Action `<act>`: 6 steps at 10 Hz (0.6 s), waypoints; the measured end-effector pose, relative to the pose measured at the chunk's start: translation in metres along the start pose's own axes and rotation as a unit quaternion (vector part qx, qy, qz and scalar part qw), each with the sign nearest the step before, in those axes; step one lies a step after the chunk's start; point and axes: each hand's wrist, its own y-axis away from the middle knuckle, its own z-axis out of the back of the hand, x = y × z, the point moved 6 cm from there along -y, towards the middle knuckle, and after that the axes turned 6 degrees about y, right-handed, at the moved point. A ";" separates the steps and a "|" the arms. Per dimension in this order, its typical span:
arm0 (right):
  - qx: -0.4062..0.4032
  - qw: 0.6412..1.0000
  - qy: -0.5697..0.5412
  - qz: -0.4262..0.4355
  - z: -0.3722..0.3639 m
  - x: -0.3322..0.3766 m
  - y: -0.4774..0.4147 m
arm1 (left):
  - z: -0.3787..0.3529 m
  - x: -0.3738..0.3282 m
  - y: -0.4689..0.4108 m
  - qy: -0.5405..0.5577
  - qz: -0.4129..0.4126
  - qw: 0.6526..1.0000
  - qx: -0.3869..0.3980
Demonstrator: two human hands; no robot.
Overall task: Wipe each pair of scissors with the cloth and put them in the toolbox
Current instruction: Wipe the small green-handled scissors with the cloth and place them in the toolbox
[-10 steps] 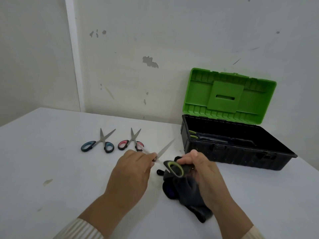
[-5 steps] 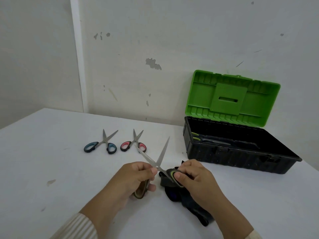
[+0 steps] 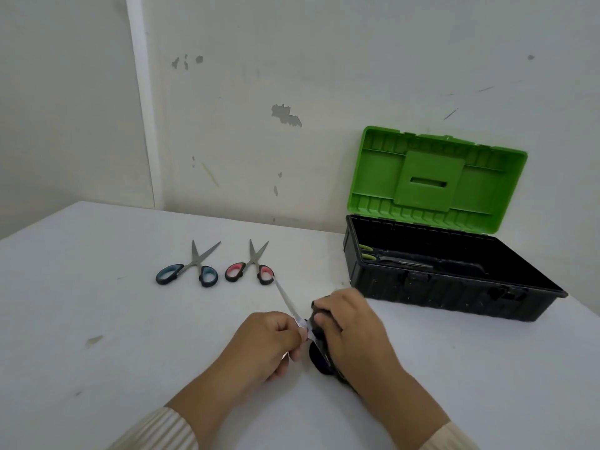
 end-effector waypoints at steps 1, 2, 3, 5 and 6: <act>-0.022 1.000 0.008 0.002 0.000 0.000 0.001 | -0.002 0.000 -0.001 -0.009 -0.007 1.000 -0.001; -0.028 0.999 -0.008 0.038 -0.001 0.007 0.005 | -0.002 -0.001 -0.002 -0.007 -0.011 1.000 -0.008; -0.058 0.998 -0.023 -0.020 0.005 -0.009 -0.002 | -0.002 -0.003 -0.001 0.002 -0.014 1.000 -0.005; -0.047 0.998 -0.041 0.010 -0.003 -0.008 0.001 | 0.002 -0.007 0.001 -0.013 -0.019 1.000 0.003; -0.110 0.986 -0.040 -0.116 0.021 -0.045 -0.007 | -0.003 -0.008 0.004 -0.021 -0.012 0.999 0.028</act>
